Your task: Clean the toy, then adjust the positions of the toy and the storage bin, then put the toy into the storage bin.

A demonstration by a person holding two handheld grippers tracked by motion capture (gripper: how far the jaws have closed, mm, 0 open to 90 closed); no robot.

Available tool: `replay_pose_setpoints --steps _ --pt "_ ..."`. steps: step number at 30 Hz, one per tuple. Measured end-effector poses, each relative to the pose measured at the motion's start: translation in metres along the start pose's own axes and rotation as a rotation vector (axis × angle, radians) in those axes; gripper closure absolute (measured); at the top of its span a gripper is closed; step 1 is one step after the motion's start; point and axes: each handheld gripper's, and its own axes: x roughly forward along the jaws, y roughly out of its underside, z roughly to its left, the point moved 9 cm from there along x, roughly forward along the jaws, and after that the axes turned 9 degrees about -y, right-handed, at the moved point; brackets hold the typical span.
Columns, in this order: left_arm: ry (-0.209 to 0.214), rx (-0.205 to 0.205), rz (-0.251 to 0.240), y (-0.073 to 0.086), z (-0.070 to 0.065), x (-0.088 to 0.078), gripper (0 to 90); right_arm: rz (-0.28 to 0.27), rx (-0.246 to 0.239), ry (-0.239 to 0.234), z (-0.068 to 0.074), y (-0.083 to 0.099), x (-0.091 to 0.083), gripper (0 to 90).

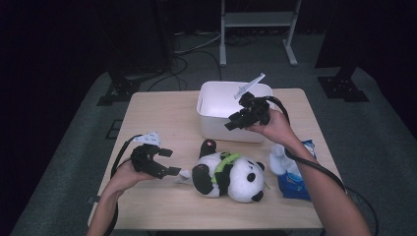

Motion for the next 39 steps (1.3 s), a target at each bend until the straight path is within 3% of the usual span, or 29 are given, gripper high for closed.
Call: replay_pose_setpoints --steps 24,34,39 --pt "-0.001 0.012 -0.008 -0.002 -0.001 -0.003 11.0 0.024 -0.008 0.025 -0.014 -0.021 0.007 52.8" --pt "-0.003 -0.002 -0.003 0.002 0.0 -0.004 10.3 0.071 0.013 0.039 -0.029 -0.02 0.027 54.2" --pt "-0.003 -0.003 -0.006 0.003 -0.001 -0.006 10.2 0.091 0.017 0.027 -0.032 -0.02 0.036 61.1"
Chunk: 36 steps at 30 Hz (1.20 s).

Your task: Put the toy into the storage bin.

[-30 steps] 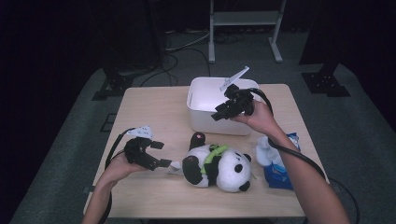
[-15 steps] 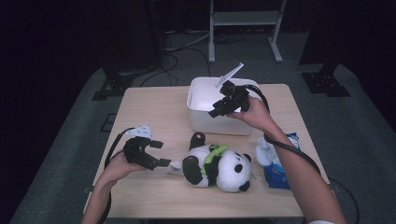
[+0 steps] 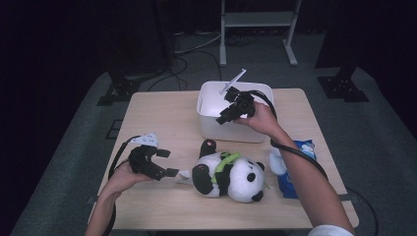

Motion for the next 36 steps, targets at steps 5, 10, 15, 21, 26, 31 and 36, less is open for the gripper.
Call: replay_pose_setpoints --steps 5,10,15,21,26,31,36 --pt "-0.004 -0.002 0.0 0.0 0.001 -0.001 10.2 0.007 -0.011 0.018 -0.002 0.0 0.003 69.1" --pt "-0.005 -0.01 -0.002 0.0 0.002 -0.001 10.2 0.001 -0.014 0.014 -0.005 0.0 0.004 75.3" --pt "0.0 -0.01 -0.01 -0.001 0.001 -0.003 10.0 0.003 -0.015 -0.013 -0.001 0.001 0.007 79.4" --pt "-0.007 -0.009 -0.006 0.001 0.002 -0.004 10.0 0.012 -0.033 -0.024 0.009 0.002 0.008 79.8" --pt "-0.017 -0.012 -0.003 0.002 0.003 -0.005 10.0 0.009 -0.047 -0.039 0.019 0.003 0.01 80.1" --pt "-0.023 -0.018 0.009 0.005 0.002 -0.003 9.6 0.003 -0.049 -0.049 0.026 0.005 0.012 80.1" --pt "-0.027 -0.019 0.01 0.007 0.002 -0.004 9.6 0.002 -0.055 -0.058 0.033 0.006 0.012 80.1"
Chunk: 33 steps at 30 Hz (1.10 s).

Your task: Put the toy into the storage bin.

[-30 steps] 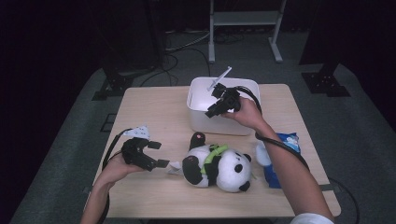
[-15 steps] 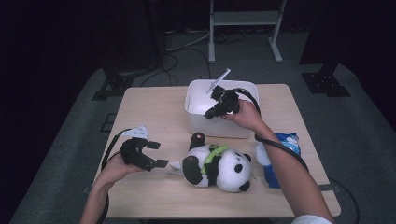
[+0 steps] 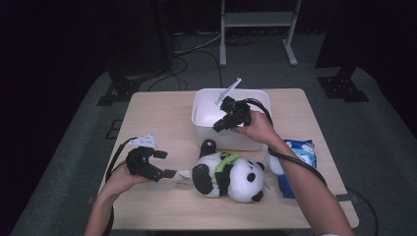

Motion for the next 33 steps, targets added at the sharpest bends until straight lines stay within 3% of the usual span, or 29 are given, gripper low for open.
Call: replay_pose_setpoints --steps 11,29,33 --pt "-0.002 -0.003 0.007 0.002 0.0 0.001 9.3 0.001 -0.015 -0.019 0.012 0.001 0.004 80.0" --pt "0.0 0.003 0.016 0.003 -0.002 0.003 9.2 -0.004 -0.007 -0.045 0.02 0.004 0.006 78.5" --pt "0.002 0.004 0.017 0.003 -0.001 0.003 9.2 -0.011 0.0 -0.034 0.019 0.004 0.005 71.8"
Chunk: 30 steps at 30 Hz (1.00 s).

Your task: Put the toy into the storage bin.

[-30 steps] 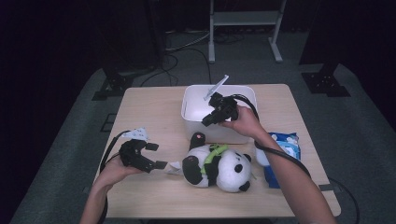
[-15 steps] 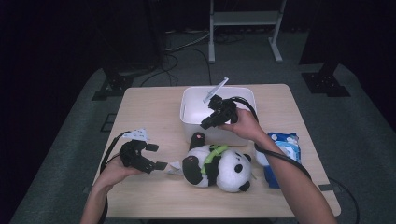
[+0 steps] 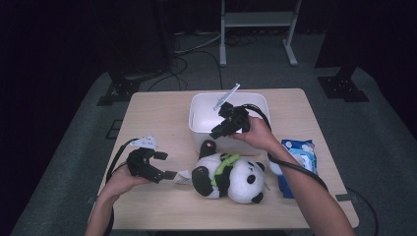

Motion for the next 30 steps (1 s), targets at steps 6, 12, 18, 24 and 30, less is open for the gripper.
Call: replay_pose_setpoints --steps 6,12,18,24,30 --pt "-0.001 0.001 0.002 0.001 0.001 0.0 9.2 -0.041 -0.011 0.019 0.004 0.0 -0.016 68.5" --pt "-0.004 0.002 -0.003 0.0 0.001 -0.001 9.2 -0.056 -0.016 0.021 0.014 0.008 -0.032 66.6" --pt "-0.002 -0.003 0.001 0.001 0.001 0.001 9.1 -0.044 -0.024 0.005 0.025 0.023 -0.038 64.8" --pt "0.0 -0.003 0.008 0.002 0.0 0.003 8.7 -0.031 -0.029 -0.024 0.036 0.037 -0.041 63.0" --pt "0.003 0.0 0.01 0.002 -0.001 0.003 8.7 -0.013 -0.017 -0.048 0.041 0.052 -0.038 60.0"
